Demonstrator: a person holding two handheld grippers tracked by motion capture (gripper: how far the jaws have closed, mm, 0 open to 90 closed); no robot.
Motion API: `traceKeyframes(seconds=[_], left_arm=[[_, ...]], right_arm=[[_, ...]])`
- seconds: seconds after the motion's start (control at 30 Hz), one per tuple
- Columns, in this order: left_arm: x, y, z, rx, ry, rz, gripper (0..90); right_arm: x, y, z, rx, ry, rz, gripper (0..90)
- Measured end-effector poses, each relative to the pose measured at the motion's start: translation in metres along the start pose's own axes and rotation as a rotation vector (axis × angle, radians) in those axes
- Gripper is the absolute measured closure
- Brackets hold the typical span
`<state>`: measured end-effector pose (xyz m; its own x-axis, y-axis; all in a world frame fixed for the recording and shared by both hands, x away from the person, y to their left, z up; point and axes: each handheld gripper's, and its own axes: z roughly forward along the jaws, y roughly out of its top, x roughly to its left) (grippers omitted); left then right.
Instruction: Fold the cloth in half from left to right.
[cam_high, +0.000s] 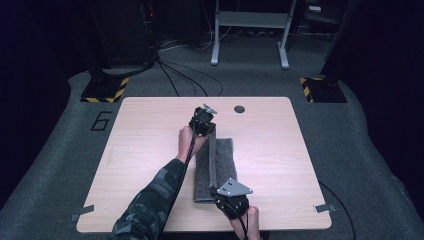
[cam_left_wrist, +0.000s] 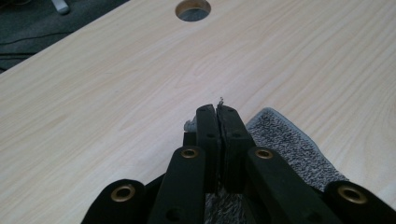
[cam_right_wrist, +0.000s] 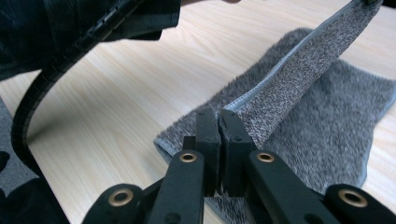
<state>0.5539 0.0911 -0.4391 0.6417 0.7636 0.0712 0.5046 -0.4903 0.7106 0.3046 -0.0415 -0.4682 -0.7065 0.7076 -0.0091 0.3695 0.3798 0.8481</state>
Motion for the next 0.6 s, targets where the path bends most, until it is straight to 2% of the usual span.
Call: traceKeyframes(seconds=[0.27,0.43,0.6], left_arm=[[-0.011,0.002,0.017,0.032,-0.006,0.029,88.1],[-0.012,0.002,0.023,0.053,-0.007,0.035,88.0],[-0.015,0.003,0.025,0.054,-0.023,0.029,88.0]], right_arm=[[-0.008,-0.015,-0.002,0.030,-0.022,0.035,87.4],[-0.017,-0.021,-0.005,0.050,-0.031,0.053,87.3],[-0.019,-0.024,-0.007,0.049,-0.038,0.059,87.3]])
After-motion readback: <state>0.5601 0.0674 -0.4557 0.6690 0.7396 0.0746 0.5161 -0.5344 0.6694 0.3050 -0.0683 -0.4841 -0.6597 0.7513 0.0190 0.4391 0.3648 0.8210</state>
